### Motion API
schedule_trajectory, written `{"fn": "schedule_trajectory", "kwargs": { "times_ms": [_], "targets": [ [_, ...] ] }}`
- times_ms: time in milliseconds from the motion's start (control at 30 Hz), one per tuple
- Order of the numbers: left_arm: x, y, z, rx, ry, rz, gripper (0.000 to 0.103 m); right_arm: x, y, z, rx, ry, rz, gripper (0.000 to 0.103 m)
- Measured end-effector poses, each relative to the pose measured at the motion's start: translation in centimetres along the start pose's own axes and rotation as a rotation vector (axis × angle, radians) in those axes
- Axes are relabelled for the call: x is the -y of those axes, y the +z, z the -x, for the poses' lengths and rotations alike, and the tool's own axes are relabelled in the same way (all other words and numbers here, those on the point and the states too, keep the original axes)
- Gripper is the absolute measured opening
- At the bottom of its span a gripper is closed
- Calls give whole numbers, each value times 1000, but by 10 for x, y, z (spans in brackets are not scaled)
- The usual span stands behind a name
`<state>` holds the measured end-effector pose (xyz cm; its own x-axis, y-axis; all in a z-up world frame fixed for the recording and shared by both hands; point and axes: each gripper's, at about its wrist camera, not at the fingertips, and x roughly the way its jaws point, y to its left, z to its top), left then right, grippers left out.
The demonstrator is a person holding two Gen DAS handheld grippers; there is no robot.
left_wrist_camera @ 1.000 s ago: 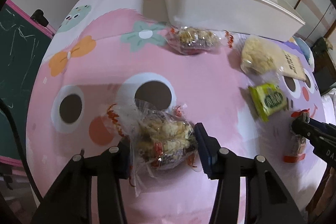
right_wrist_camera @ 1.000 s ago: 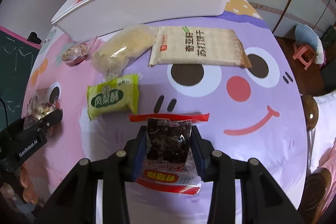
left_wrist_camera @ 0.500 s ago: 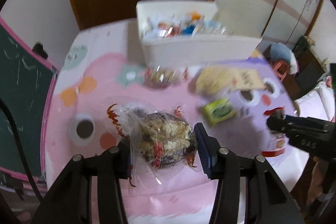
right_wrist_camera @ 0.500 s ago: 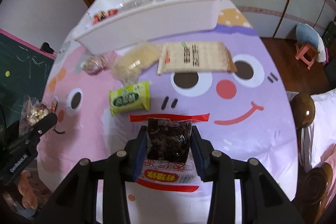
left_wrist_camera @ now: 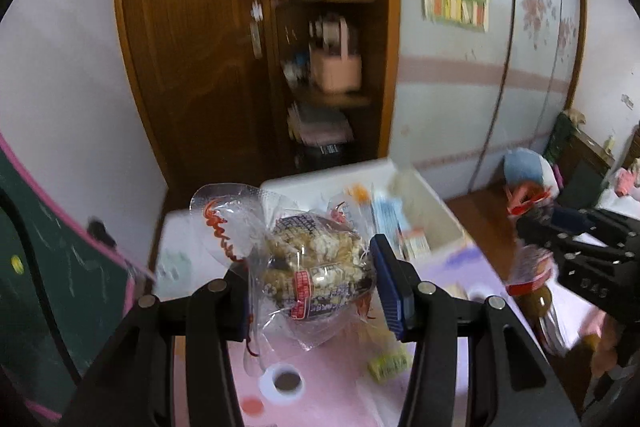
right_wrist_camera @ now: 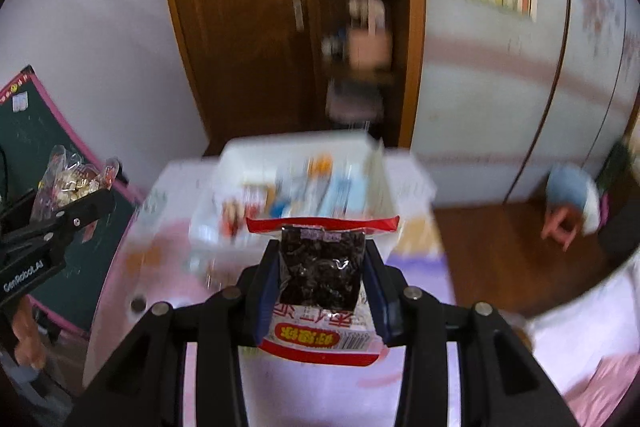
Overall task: Organize snacks
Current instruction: 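Carry both packs over the white bin and open both tools to release, then withdraw both tools from the bin toward the green pack and cracker bag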
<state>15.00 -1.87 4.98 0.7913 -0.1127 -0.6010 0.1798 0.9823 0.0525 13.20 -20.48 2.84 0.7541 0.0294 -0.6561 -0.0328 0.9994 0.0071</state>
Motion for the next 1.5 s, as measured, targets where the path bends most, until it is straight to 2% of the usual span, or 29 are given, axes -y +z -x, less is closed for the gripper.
{"fn": "schedule_trajectory", "kwargs": {
  "times_ms": [67,233,367,467,633,933,1000,1033,1133,1233,1500],
  "targets": [
    [0,25,2,31,17,-11,48,3,28,11,71,-26,15,39],
    [5,78,-6,64,43,-28,48,9,86,18,184,-57,16,40],
    [8,103,-30,42,43,-20,48,9,112,2,198,-71,17,40],
    [8,114,-54,25,49,-8,48,11,124,-22,164,-60,7,40],
    [13,111,-105,-27,68,-5,48,14,123,-76,60,-43,-18,40],
    [18,83,-189,-167,53,16,50,17,95,-167,-155,-21,-38,41],
    [18,79,-202,-195,60,24,60,17,91,-178,-190,-9,-43,43],
    [17,76,-208,-207,67,35,72,17,90,-184,-208,-6,-47,43],
    [15,70,-214,-215,45,45,78,15,87,-189,-229,8,-47,44],
    [12,64,-213,-213,49,53,85,12,82,-188,-232,2,-41,49],
    [10,54,-192,-216,27,39,85,13,71,-174,-232,15,-25,50]
  ]
}}
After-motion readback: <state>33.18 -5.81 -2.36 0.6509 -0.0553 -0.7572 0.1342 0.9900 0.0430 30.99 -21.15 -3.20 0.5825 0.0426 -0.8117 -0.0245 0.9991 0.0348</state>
